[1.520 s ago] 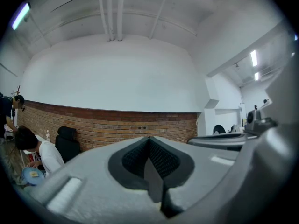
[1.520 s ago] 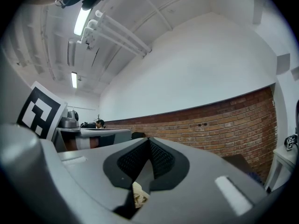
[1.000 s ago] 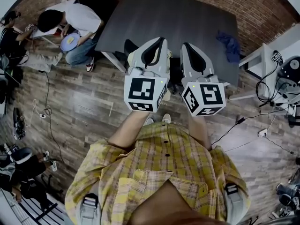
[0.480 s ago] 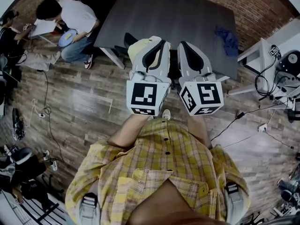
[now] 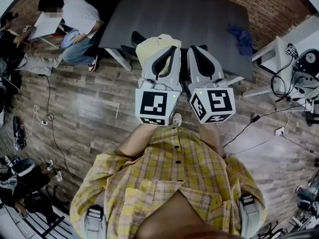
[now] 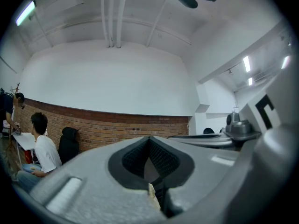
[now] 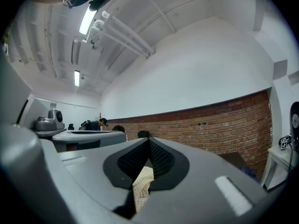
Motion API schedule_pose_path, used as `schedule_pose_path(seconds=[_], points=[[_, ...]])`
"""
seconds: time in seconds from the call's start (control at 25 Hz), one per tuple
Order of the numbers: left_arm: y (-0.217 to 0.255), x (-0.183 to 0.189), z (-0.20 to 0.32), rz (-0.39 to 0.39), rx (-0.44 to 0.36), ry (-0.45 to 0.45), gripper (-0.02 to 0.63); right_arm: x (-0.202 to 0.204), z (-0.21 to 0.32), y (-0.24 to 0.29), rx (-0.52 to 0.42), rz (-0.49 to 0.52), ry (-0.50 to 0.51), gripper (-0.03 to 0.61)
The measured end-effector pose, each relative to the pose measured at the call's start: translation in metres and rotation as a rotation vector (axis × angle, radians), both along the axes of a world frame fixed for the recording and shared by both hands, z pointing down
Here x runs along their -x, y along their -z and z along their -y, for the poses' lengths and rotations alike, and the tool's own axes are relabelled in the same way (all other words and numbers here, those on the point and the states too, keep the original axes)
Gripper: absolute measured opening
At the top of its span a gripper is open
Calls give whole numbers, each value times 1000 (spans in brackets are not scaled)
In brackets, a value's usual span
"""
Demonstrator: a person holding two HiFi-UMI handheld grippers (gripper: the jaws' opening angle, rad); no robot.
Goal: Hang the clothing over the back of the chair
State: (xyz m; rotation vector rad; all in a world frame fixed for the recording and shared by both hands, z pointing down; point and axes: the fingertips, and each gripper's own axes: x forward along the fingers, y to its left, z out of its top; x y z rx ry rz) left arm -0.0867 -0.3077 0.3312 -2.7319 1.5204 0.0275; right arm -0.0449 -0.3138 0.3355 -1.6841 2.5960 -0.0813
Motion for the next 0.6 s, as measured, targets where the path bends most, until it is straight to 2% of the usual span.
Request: schedule_pose_path(seconds=[0.6], points=[[-24,13,-9,-6,30,16,2,10,-13,-18,13,-21,-11,-6]])
